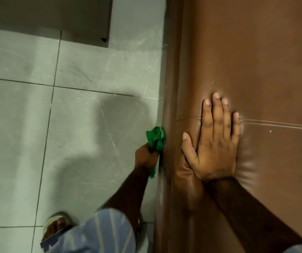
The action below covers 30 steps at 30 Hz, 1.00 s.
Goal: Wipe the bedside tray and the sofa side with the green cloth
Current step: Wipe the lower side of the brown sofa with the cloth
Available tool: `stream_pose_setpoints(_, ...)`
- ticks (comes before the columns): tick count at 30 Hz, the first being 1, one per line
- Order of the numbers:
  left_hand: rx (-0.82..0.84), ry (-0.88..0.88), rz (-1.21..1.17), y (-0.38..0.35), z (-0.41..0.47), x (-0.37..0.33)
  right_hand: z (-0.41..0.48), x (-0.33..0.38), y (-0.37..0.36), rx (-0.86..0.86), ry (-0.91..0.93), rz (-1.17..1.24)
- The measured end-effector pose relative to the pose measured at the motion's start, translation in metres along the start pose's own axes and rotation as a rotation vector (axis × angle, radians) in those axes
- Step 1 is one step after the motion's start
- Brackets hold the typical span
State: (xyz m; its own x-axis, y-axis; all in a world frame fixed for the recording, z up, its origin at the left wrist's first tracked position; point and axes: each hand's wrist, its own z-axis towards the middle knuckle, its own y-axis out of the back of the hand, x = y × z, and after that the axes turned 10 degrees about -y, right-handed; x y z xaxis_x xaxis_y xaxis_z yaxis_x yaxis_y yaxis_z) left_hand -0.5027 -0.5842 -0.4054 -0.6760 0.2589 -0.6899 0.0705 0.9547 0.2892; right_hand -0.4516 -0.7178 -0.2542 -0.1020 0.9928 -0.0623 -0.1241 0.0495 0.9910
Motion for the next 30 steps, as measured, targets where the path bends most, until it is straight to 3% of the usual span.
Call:
stream_pose_setpoints(4, -0.085, -0.042, 0.060, 0.003, 0.057, -0.052, 0.000, -0.001, -0.001, -0.007, 0.008, -0.013)
stream_pose_setpoints(7, -0.214, -0.096, -0.132, 0.010, 0.063, -0.073, 0.000, -0.001, 0.000, 0.001, 0.005, -0.009)
stream_pose_setpoints(10, -0.244, -0.192, -0.293, 0.000, 0.013, -0.044, 0.000, 0.000, 0.002, -0.001, -0.001, -0.007)
stream_pose_setpoints(13, -0.178, -0.130, -0.348, -0.023, -0.050, 0.020, 0.000, 0.001, 0.002, -0.005, -0.009, -0.010)
stream_pose_setpoints(18, -0.033, 0.088, -0.083, -0.030, -0.061, 0.055, 0.000, 0.001, 0.002, -0.004, -0.007, -0.006)
stream_pose_setpoints(20, -0.089, 0.121, -0.065, -0.031, -0.035, 0.033, 0.000, 0.001, 0.002, -0.005, -0.009, -0.006)
stream_pose_setpoints(23, -0.202, 0.122, -0.265, -0.027, -0.013, 0.006, 0.000, 0.001, 0.002, -0.015, -0.009, 0.003)
stream_pose_setpoints(27, -0.255, 0.062, -0.474, -0.035, -0.078, 0.018, -0.001, 0.002, 0.004, -0.011, -0.019, 0.006)
stream_pose_setpoints(30, -0.240, 0.142, -0.421, -0.048, -0.146, 0.052, -0.001, 0.003, 0.004, -0.005, -0.019, 0.001)
